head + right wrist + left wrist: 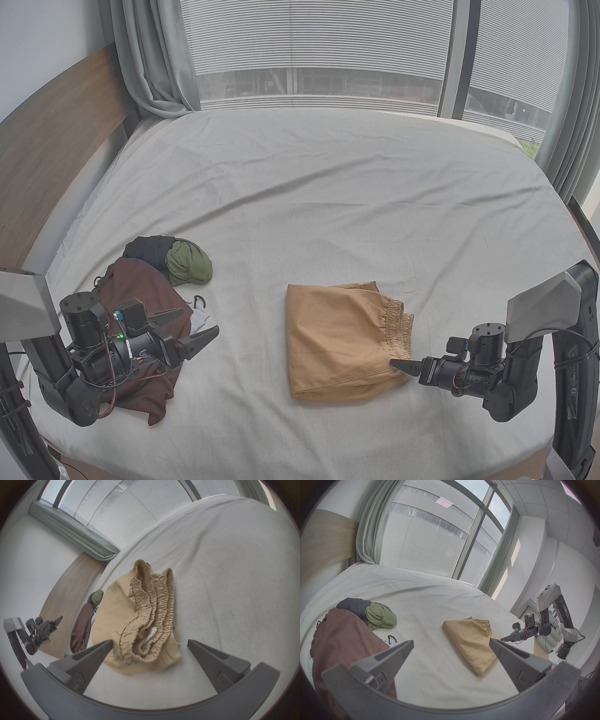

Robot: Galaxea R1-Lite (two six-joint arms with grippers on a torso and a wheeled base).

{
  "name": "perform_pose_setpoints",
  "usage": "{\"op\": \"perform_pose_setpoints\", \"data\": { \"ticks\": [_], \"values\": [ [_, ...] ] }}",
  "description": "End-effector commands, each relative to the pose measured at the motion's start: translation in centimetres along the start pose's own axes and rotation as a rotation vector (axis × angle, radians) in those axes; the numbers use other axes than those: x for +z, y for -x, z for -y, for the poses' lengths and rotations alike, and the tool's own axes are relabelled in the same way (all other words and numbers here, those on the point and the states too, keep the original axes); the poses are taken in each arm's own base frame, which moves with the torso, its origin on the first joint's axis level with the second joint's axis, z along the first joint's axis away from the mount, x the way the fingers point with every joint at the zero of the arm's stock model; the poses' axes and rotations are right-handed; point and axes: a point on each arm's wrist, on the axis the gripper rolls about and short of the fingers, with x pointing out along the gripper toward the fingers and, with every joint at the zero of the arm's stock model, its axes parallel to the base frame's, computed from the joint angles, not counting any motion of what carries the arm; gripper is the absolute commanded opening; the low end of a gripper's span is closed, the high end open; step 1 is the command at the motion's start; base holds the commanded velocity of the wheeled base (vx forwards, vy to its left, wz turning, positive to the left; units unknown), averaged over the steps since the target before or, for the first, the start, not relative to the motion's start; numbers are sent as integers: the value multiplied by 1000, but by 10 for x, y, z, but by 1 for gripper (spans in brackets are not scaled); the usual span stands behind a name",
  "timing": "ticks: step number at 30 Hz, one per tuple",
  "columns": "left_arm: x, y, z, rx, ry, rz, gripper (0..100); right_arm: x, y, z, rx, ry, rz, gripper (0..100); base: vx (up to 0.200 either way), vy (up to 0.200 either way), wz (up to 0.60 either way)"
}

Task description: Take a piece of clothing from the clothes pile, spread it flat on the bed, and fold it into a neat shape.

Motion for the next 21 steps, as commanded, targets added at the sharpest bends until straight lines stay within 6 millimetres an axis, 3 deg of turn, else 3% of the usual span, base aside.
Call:
{"op": "perform_pose_setpoints", "data": {
  "ticks": [1, 12, 21],
  "values": [
    [-2, 0, 1, -3, 3, -7, 100, -1, -11, -4, 24, -34, 0, 100, 0, 0, 0],
    [2, 0, 0, 0, -2, 6, 100, -10, -39, -1, -3, -37, 21, 100, 0, 0, 0],
    [2, 0, 0, -1, -2, 6, 100, -10, -46, -7, 24, -91, 26, 100, 0, 0, 0]
  ]
}}
